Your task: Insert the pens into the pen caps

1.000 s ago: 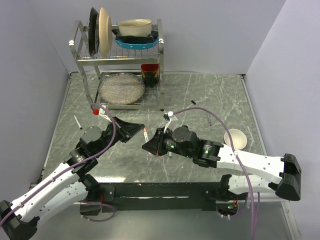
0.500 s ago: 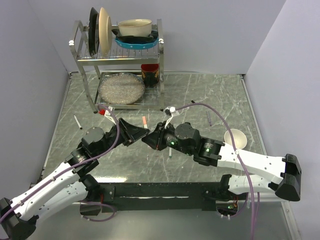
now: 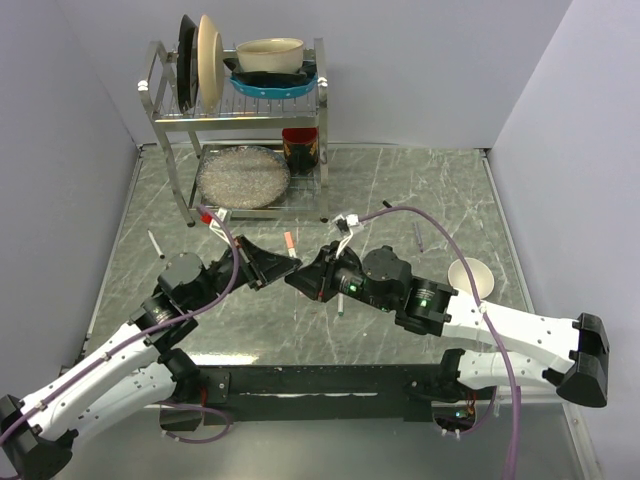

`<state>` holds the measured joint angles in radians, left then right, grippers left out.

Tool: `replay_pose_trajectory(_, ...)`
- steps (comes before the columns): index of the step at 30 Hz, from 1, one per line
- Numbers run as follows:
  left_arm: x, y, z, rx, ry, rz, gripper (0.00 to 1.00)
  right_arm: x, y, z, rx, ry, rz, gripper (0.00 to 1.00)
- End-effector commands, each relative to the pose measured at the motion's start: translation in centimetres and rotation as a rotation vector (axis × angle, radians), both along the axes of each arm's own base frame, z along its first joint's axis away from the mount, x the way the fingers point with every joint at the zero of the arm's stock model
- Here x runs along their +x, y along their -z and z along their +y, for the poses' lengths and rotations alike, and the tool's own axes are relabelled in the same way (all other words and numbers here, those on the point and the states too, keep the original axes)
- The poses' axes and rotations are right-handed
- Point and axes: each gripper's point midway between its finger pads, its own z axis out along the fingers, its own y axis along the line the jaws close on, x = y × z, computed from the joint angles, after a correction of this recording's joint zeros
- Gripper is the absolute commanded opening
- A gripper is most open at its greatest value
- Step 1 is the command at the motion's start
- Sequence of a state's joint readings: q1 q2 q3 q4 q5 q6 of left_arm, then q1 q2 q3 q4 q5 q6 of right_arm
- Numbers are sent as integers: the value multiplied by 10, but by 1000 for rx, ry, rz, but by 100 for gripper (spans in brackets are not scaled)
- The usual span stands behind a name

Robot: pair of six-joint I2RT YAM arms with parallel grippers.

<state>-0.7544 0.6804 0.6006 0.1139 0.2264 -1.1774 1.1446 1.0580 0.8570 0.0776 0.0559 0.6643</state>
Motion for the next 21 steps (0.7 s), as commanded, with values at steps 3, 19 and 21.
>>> replay_pose_trajectory(3,-9,-28,-2,-65,48,-58,1,-16,-48,0,161,-78,-56,21)
replay_pose_trajectory(19,-32,-49,0,-58,135,-227,1,-51,-50,-1,205,-265,79,43)
replay_pose_trajectory(21,-33,-51,1,-62,137,-241,1,-51,-50,-2,221,-264,86,37)
